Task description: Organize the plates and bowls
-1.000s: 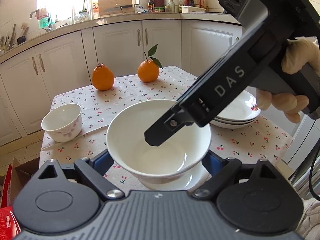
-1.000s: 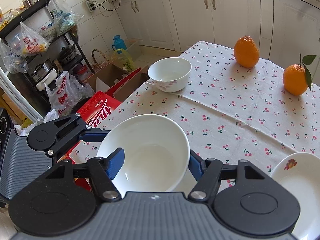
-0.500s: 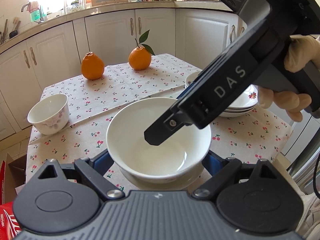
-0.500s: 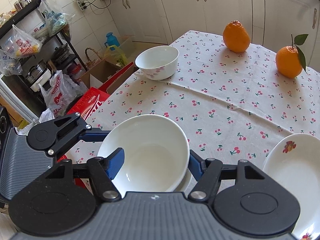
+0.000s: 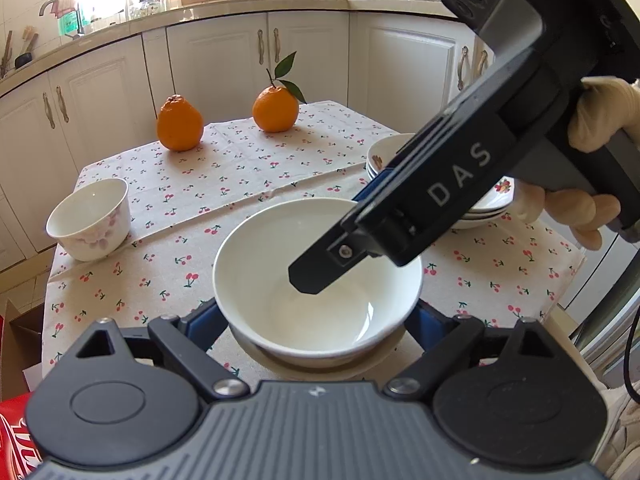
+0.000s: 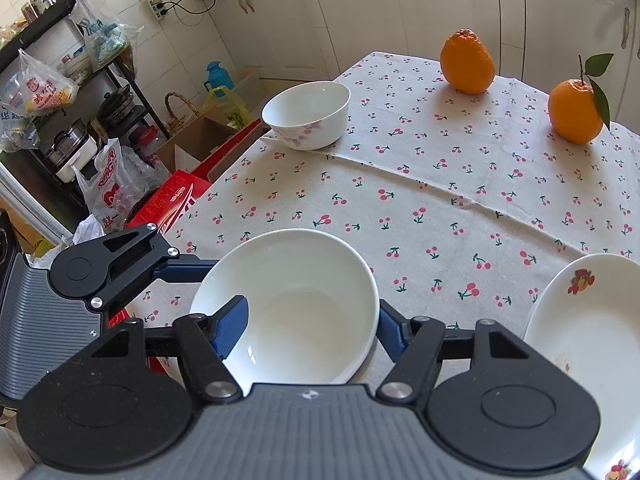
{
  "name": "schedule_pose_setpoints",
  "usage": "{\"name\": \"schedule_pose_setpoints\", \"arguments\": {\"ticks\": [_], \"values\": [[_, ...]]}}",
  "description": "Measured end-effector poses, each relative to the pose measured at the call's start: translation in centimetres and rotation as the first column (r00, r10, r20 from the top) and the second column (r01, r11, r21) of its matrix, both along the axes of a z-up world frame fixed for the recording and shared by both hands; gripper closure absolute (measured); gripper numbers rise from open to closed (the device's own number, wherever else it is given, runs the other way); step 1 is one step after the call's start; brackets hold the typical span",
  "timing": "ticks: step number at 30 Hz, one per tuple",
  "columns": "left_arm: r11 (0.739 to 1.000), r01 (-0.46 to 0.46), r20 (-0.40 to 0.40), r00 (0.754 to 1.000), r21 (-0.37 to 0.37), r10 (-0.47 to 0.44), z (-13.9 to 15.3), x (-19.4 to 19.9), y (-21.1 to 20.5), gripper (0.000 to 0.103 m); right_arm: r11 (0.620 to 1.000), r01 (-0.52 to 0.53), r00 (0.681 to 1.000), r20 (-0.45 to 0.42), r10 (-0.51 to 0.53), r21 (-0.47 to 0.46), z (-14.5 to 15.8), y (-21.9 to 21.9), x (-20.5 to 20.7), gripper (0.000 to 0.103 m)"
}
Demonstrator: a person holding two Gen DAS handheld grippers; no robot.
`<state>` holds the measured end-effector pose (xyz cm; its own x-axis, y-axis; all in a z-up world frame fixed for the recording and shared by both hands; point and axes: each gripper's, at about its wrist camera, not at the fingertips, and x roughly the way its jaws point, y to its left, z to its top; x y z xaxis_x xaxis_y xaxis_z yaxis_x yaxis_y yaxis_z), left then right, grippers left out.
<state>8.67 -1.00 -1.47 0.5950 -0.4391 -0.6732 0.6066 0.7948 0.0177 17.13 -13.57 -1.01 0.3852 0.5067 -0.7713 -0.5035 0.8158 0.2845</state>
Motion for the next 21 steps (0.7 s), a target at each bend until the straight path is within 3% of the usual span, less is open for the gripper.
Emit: {"name": "schedule_pose_setpoints", "arguments": {"ticks": [5,13,21], "values": [[1.000,0.000,-0.004,1.000,-0.010,0.000,-0.1,0.1,0.2,0.007,1.000,0.006,1.000,0.003,-0.006,0.001,-0.1,0.1,0.0,0.022],[1.000,0.003,0.043,0.999,0.013,-0.003,0.6,-1.1,1.1,0.006,1.000,0.018,0.997,0.070,-0.016,-0.023,0.6,0.3,-0.5,0.000],[1.000,-0.021,0.089,0.996,0.020,0.019,1.5,-2.0,3.8,0.005,0.994,-0.025,0.987,0.158,0.042,-0.104,1.6,2.3,-0.6,0.000]]}}
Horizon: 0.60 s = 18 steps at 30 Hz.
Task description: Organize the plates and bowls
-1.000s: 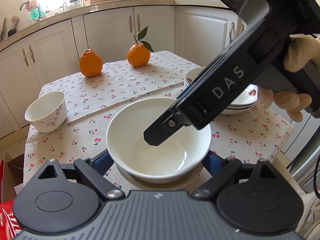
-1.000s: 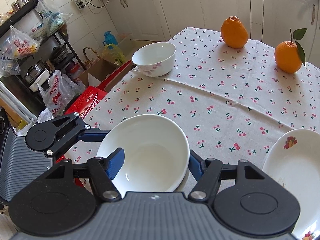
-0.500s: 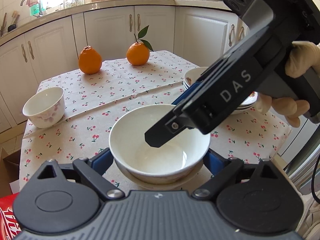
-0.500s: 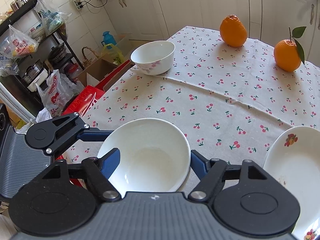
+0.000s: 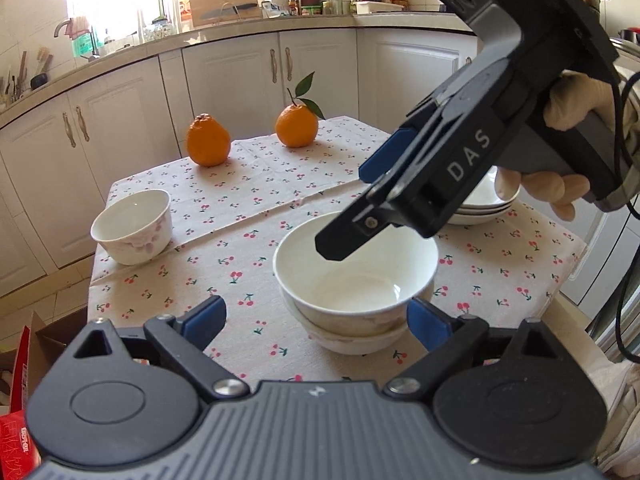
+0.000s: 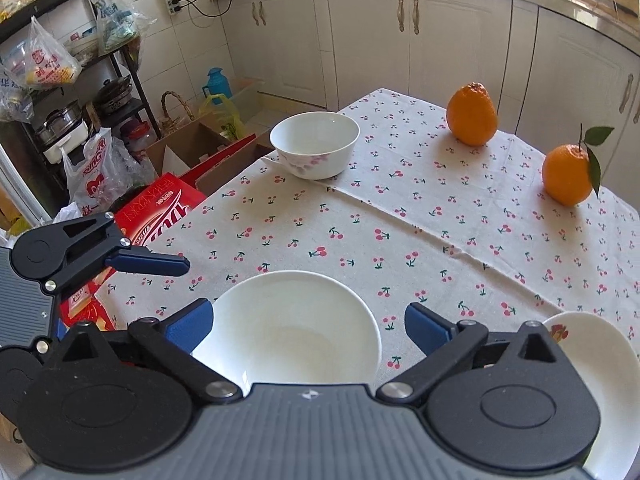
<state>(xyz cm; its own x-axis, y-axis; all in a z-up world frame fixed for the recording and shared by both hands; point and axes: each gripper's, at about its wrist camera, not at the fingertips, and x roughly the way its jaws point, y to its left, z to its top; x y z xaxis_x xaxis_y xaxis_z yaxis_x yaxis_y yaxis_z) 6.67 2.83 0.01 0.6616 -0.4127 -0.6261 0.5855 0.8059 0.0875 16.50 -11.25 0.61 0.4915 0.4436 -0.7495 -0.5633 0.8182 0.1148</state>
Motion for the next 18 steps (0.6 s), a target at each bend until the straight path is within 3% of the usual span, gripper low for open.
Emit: {"name": "schedule_pose_setpoints", "arguments": {"ticks": [9,18], "values": [[0.992,-0.122,0.056,0.991,-0.005,0.122,0.1,2.5,4.6,0.003,0.998,-0.047,0.997,0.057,0.050,-0.051,1.4,3.2,2.5,0.000],[0.964,-0.255,0.092,0.961,-0.069,0.261,-0.5,8.4,7.8,0.003,0.990,-0.108,0.991,0.075,0.115,-0.088,2.4,6.5,6.8,0.000]]}}
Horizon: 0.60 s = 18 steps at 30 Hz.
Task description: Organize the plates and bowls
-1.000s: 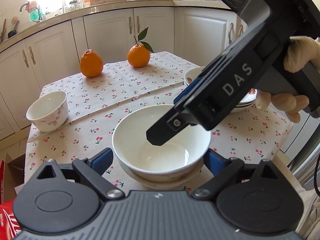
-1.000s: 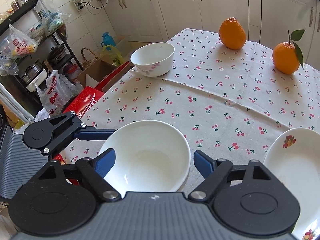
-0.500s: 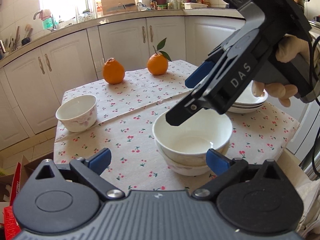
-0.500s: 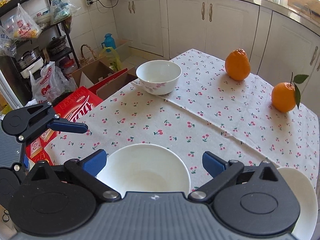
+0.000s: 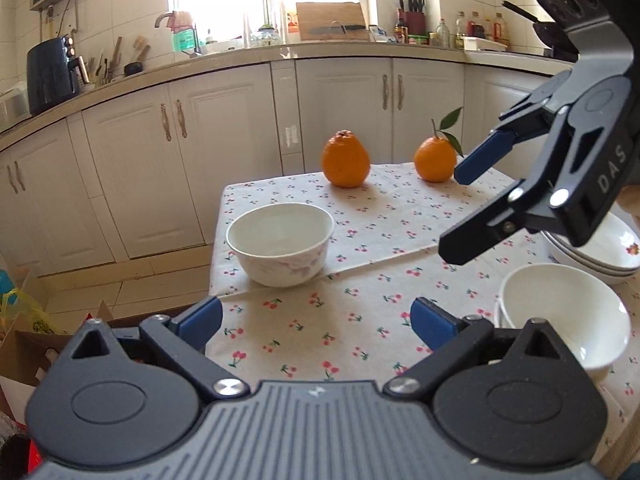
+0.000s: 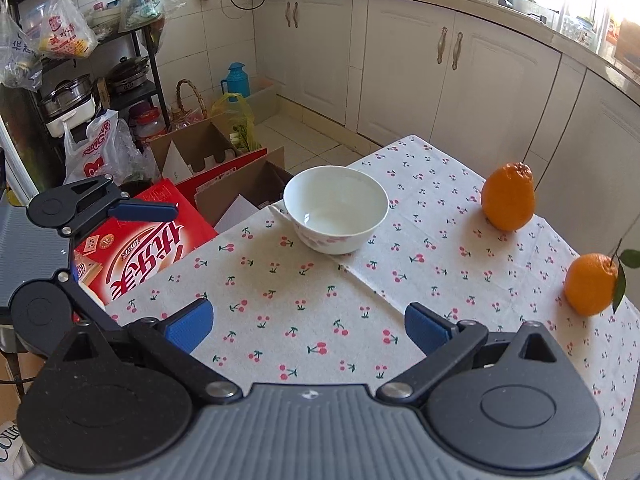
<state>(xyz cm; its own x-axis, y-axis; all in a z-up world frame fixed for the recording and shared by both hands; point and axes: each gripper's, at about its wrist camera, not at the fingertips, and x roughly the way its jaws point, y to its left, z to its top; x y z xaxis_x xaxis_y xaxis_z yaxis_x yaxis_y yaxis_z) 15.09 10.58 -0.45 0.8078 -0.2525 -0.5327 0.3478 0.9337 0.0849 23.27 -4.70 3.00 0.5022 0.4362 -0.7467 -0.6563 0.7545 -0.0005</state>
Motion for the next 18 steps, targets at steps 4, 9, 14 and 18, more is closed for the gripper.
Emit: {"name": "schedule_pose_setpoints", "arguments": {"ticks": [4,9,14,18], "values": [[1.000,-0.023,0.002,1.000,-0.016,0.023,-0.5,2.9,0.4,0.003,1.000,-0.017,1.000,-0.023,0.017,0.006,0.5,0.9,2.5,0.000],[1.000,-0.031,0.014,0.999,-0.001,0.031,-1.5,5.5,0.1,0.003,1.000,-0.013,0.998,-0.057,0.013,0.009,0.4,2.0,6.2,0.000],[1.000,-0.025,0.000,1.000,0.017,0.025,-2.5,7.6,-0.2,0.003,0.999,-0.040,0.994,-0.100,0.040,0.004,-0.4,2.9,9.6,0.000],[1.000,-0.023,-0.010,1.000,0.009,0.023,-3.1,9.2,-0.1,0.003,0.997,-0.071,0.989,-0.131,0.071,0.005,-1.2,3.9,12.1,0.001]]}}
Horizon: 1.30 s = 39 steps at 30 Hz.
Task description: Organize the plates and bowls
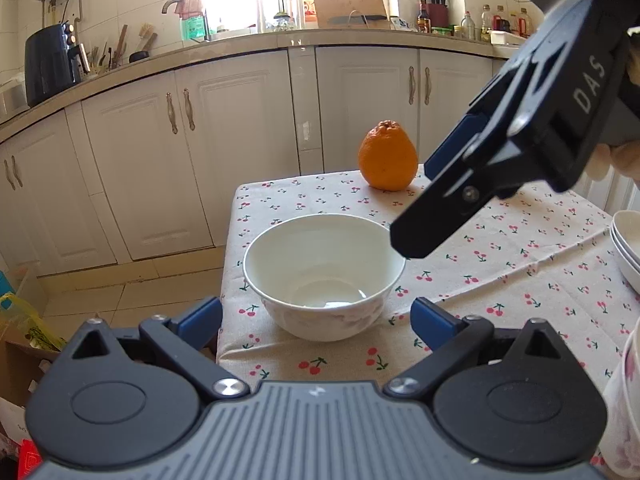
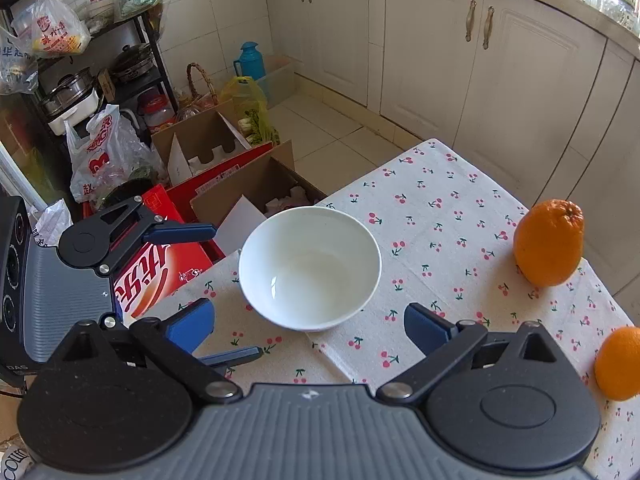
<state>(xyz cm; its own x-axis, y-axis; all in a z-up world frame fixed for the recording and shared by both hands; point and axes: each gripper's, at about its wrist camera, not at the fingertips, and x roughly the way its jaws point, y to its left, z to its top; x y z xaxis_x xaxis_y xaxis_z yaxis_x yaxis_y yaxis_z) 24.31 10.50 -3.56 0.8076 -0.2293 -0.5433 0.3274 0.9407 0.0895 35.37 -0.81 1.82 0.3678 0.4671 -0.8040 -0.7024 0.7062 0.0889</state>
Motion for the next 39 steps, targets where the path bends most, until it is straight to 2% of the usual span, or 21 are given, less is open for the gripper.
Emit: {"name": "schedule_pose_setpoints", "arguments": {"ticks": [8,17,22,39], "values": [[1.000,0.028,-0.027,0.999,-0.010,-0.029,-1.3,2.2,-0.3,0.003,1.000,-0.002,0.997,-0.074,0.002,0.005,-2.7,1.0,3.8,0.010],[0.999,0.044,-0.040,0.998,-0.024,-0.045,-1.9,3.3,-0.4,0.007,1.000,-0.004,0.993,-0.121,0.006,0.018,-4.9,2.0,5.7,0.019],[0.998,0.057,-0.042,0.997,-0.024,-0.058,-2.0,3.6,-0.6,0.009,0.999,-0.004,0.991,-0.133,0.009,0.037,-5.3,2.3,6.1,0.023],[0.997,0.068,-0.066,0.995,-0.031,-0.070,-0.8,3.1,-0.7,0.011,0.998,0.004,0.990,-0.142,0.006,0.067,-4.3,1.9,5.1,0.024]]}}
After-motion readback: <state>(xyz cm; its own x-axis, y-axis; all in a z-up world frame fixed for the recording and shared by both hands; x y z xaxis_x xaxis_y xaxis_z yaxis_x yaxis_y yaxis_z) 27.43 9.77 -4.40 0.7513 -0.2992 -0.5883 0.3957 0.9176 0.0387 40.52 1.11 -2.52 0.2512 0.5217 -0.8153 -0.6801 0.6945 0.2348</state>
